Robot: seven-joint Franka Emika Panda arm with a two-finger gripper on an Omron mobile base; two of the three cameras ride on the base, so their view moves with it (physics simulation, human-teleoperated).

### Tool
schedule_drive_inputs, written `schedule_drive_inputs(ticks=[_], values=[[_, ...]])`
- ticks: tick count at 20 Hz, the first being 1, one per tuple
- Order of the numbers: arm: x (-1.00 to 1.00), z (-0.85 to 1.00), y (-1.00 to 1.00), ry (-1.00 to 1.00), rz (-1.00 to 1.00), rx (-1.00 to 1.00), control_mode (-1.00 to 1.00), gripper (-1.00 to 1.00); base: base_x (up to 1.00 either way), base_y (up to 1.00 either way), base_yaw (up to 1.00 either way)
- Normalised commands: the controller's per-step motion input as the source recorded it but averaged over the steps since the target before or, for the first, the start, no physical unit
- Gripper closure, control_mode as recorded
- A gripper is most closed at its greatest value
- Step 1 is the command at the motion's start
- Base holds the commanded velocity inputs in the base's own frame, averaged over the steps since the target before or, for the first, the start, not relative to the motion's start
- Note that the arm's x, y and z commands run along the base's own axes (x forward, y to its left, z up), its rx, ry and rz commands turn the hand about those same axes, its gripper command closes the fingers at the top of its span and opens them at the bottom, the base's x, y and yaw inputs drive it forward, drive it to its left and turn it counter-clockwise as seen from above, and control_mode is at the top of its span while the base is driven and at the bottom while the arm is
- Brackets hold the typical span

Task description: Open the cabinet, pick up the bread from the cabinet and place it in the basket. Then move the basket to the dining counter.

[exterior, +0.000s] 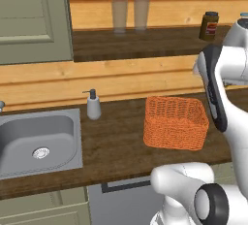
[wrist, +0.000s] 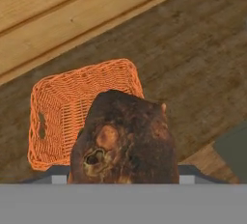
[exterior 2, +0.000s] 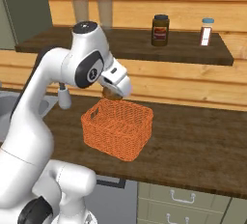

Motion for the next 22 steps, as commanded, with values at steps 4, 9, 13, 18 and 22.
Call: schedule_drive_inputs(ticks=[4, 9, 13, 18, 22], values=[[0.00, -1.00, -0.02, 0.13, 0.00, 0.06, -1.00, 1.00, 0.00, 0.00, 0.00], [0.12, -0.66, 0.04, 0.01, 0.00, 0.00, -1.00, 1.00, 0.00, 0.00, 0.00], [0.13, -0.40, 0.24, 0.11, 0.02, 0.00, -1.00, 1.00, 0.00, 0.00, 0.00], [0.36, -0.42, 0.30, 0.16, 0.07, 0.00, -1.00, 1.00, 0.00, 0.00, 0.00], [0.66, -0.37, 0.06, 0.09, 0.07, 0.01, -1.00, 1.00, 0.00, 0.00, 0.00]])
